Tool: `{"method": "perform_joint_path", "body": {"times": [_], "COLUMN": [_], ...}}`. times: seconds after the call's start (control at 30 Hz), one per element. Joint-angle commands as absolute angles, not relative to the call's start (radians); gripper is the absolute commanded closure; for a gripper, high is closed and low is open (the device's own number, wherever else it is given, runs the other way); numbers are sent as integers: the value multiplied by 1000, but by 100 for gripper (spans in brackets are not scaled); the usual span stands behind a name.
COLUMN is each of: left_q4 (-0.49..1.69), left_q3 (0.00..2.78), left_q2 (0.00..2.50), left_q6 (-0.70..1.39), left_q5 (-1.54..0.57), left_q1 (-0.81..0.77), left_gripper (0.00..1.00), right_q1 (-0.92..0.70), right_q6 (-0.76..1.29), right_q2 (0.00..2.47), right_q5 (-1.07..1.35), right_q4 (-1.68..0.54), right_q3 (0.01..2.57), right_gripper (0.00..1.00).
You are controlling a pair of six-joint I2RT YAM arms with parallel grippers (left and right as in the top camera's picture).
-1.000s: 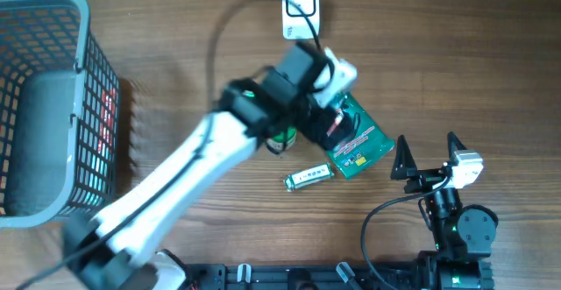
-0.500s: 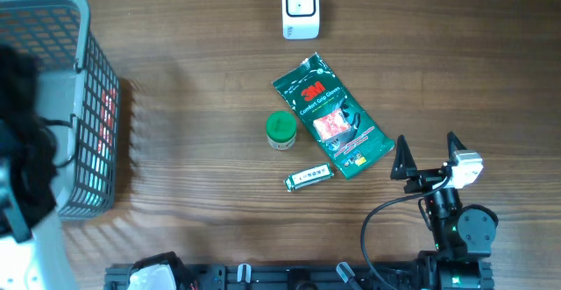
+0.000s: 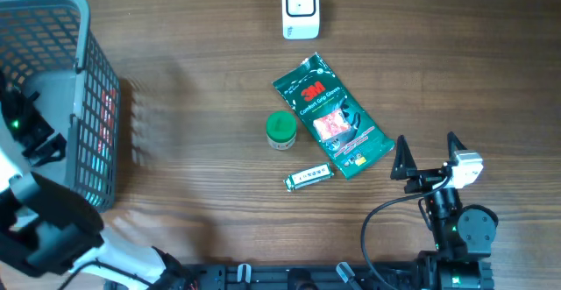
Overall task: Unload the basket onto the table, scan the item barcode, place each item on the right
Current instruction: 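Grasp the white packet in the basket and place it left of jar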
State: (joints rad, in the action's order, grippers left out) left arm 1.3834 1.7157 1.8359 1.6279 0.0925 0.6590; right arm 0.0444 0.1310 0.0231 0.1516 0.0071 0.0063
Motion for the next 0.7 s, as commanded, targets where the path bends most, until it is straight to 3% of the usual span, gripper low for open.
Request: {"method": "perform_joint_path", "body": {"times": [0.0,0.17,0.53,0.63,0.67], "left_q4": [1443,1542,1534,1534,1535], "left_q3": [1719,1719,1715,1688,1677], "left_q2": [1911,2019,2198,2198,2198], "left_q6": [1683,1677,1381,1368,1368], "left_q5": [37,55,60,61,68], "left_q1": [664,663,550,491,476], "left_gripper": [0,0,0,50,75], "right_q1": [43,43,43,43,43], "right_q6": [138,138,138,138,137], "right_q2": [21,21,21,21,21], "right_q5": [145,145,145,145,145], "right_q4": [10,10,10,10,10], "right_q3": [5,5,5,5,5], "right_gripper": [0,0,0,0,1]}}
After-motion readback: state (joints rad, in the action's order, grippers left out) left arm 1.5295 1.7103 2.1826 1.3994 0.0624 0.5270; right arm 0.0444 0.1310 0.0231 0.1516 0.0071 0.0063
